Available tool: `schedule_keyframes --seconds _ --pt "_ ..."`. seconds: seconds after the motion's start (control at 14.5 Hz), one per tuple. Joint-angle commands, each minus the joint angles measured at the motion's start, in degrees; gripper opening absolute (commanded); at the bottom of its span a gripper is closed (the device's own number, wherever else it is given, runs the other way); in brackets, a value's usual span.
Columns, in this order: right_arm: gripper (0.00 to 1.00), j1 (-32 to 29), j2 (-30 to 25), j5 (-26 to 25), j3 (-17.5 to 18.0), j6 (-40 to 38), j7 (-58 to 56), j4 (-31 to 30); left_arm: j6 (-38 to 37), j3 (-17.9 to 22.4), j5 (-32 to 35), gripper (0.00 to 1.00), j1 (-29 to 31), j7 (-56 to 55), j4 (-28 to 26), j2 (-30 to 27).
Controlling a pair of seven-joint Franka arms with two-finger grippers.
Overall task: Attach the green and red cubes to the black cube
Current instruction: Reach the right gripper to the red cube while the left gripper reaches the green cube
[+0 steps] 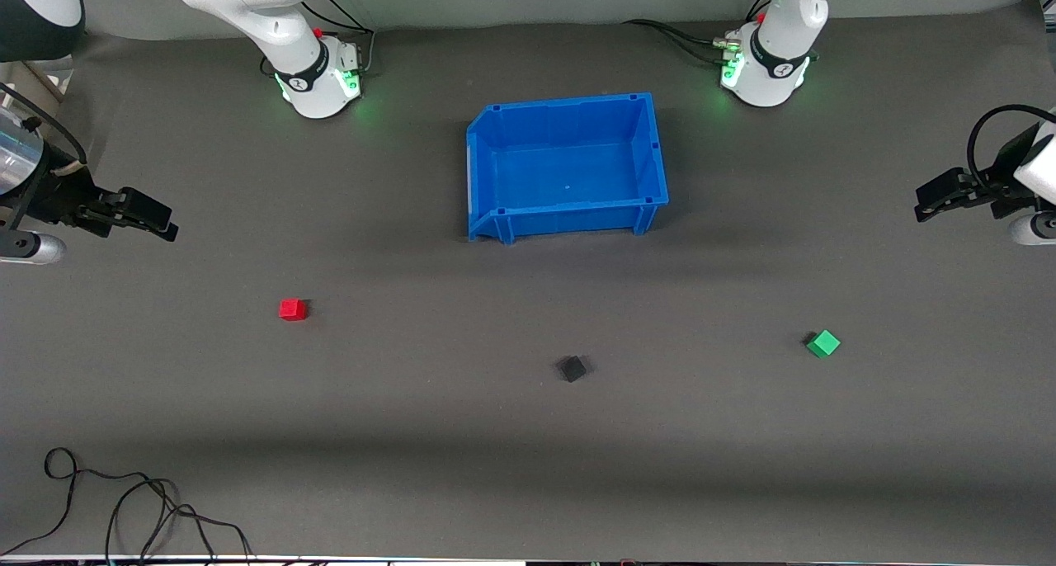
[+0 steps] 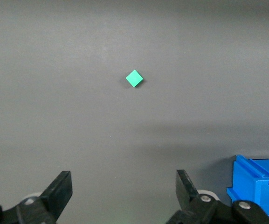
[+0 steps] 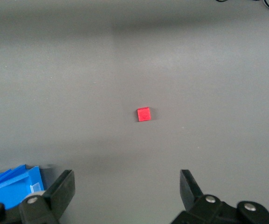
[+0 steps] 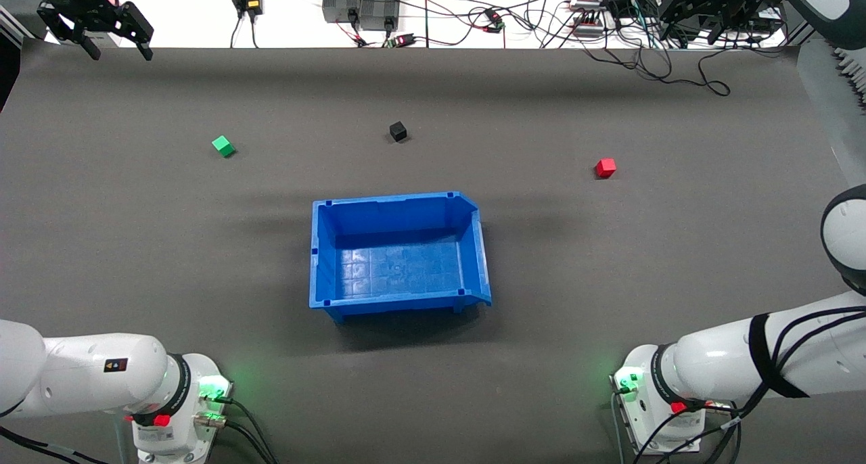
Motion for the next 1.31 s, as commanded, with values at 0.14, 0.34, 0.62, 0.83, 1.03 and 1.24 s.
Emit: schedule_keyframes --seconds 0.14,0.34,0.62,0.83,1.03,1.24 --pt "1.00 0.36 0.35 -1.12 0.10 -0.31 1.80 1.03 0.88 -0.44 -0.17 0.99 1.04 0.16 -0.17 1.06" --pt "1.00 0.36 0.35 -1.03 0.10 -0.31 1.89 0.94 0.88 -0.26 -0.35 0.99 0.87 -0.62 -0.08 0.88" --pt "1.00 0.19 0.43 -1.03 0.01 -0.40 1.80 0.50 1.59 -0.26 0.44 1.00 0.95 -11.39 0.18 4.74" --pt "1.00 0.36 1.05 -1.03 0.01 0.65 1.71 -1.95 1.24 -0.26 -0.61 1.00 1.65 -23.53 -0.95 8.34" --pt "1.00 0.36 3.24 -0.59 0.10 5.12 1.62 -5.20 6.66 -0.17 0.62 1.00 2.45 -31.28 -4.90 10.63" --pt "1.00 0.19 8.42 -0.42 0.01 7.50 1.45 -6.18 18.52 -0.26 -0.52 1.00 4.20 -39.28 -10.79 10.98"
